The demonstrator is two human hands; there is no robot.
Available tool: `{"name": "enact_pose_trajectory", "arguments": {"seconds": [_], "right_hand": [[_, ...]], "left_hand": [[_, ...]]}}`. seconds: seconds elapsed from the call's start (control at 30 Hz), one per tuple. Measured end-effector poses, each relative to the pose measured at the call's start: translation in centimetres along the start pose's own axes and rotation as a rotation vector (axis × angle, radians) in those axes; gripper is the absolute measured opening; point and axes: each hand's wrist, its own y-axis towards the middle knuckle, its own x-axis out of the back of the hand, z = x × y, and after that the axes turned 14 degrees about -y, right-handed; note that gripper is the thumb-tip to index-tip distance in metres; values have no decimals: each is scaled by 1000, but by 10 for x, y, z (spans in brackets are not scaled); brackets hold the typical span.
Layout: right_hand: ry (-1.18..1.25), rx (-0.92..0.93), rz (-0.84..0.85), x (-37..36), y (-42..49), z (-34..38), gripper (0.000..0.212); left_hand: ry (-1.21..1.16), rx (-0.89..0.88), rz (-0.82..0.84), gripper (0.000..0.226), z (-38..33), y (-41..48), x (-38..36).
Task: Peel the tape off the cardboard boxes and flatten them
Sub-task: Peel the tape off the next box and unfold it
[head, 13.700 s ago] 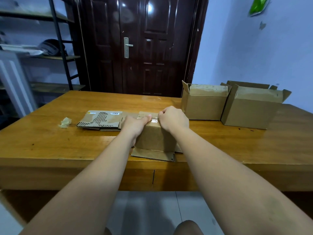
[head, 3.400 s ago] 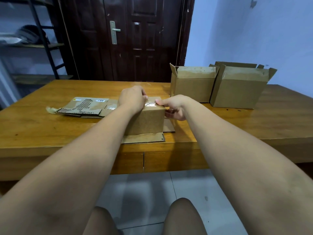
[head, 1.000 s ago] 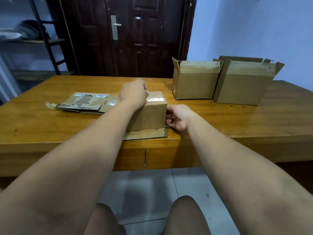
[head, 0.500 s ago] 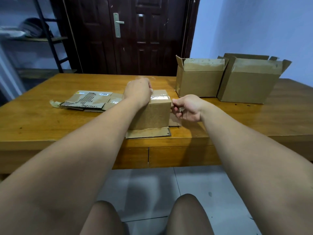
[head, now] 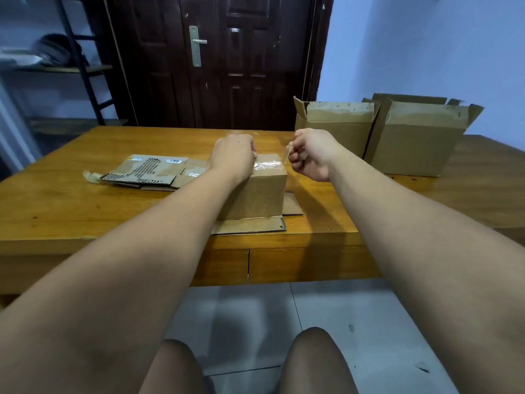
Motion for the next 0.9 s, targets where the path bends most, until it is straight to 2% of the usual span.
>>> {"name": "enact_pose_trajectory", "arguments": {"seconds": [0.17,0.3,0.37,0.47,0.57,0.63,0.7,0.77,0.83,0.9], "right_hand": [[-54,49,-80,-15,5,3,28],[-196,192,-56,-23,10,12,25],[-223,230,-41,-30,10,21,27],[-187,221,-39,-42,11,28,27],[-108,216,-68,-54,16,26,22],[-68,225,-102,-60,17,24,19],[4,197,-168,-66,19,22,19],[58,144,-224,-69,19,20,20],[63,114,-261,-68,18,18,17],[35,127,-335,-66,19,15,25]], "left_hand": [[12,-87,-35,14,-3,-4,0],[109,-172,83,15,-8,-3,3],[104,-145,119,14,-7,-2,6],[-44,-43,168,16,-7,-2,13],[-514,83,243,27,-14,-8,27],[-697,144,282,34,-17,-14,38],[-679,130,345,26,-14,-15,41],[-611,104,367,8,-11,-14,38],[-588,97,342,10,-9,-12,33],[-587,99,312,16,-10,-12,31]]}}
